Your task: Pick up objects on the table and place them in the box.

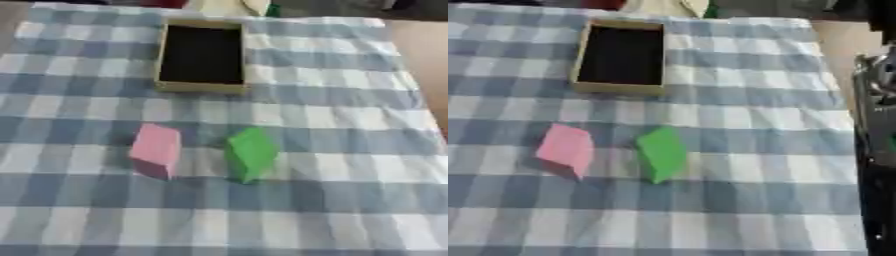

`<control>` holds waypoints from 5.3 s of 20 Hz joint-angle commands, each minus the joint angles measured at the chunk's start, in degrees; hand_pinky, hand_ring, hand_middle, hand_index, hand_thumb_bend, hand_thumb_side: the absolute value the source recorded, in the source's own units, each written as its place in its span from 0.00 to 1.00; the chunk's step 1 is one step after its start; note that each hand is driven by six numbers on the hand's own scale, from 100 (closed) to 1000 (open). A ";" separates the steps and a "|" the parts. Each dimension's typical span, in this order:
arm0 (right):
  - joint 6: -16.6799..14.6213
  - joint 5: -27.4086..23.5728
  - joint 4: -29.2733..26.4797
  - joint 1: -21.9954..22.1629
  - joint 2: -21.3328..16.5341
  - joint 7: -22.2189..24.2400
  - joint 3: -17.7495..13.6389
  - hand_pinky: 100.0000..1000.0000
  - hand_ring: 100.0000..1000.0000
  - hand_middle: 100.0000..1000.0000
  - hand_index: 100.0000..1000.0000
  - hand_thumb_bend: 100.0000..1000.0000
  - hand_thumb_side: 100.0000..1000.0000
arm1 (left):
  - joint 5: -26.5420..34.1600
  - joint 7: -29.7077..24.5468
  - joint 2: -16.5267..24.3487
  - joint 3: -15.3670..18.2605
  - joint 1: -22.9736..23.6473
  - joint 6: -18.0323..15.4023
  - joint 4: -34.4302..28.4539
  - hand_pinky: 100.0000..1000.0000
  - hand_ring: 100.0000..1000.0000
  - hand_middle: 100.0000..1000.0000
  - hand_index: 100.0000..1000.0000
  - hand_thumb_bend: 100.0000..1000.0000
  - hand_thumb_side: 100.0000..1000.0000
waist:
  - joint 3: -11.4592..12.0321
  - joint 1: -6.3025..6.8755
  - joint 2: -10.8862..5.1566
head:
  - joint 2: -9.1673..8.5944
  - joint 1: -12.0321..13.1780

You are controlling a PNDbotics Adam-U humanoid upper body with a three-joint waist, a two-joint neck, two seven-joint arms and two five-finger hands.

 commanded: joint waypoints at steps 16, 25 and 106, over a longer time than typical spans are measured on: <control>-9.27 3.14 16.39 -18.45 -17.34 23.72 16.11 0.80 0.78 0.52 0.75 0.17 0.93 | 0.03 -0.36 2.26 0.10 0.34 -0.02 -1.11 0.57 0.50 0.57 0.73 0.00 0.86 | -0.20 -0.25 -2.14 | 1.00 -0.18; -16.37 3.09 24.85 -28.24 -18.15 37.95 27.02 0.81 0.81 0.64 0.81 0.23 0.87 | 0.19 -0.73 2.63 -0.23 0.55 0.00 -1.11 0.57 0.50 0.57 0.73 0.00 0.86 | -0.08 -0.40 -2.57 | 1.31 0.27; -38.31 0.77 31.01 -21.69 -17.53 42.59 43.06 0.82 0.83 0.63 0.82 0.53 0.41 | 0.84 -3.66 3.38 -1.34 1.41 0.84 -1.11 0.57 0.50 0.57 0.73 0.00 0.87 | -0.43 -0.89 -4.30 | 2.75 0.97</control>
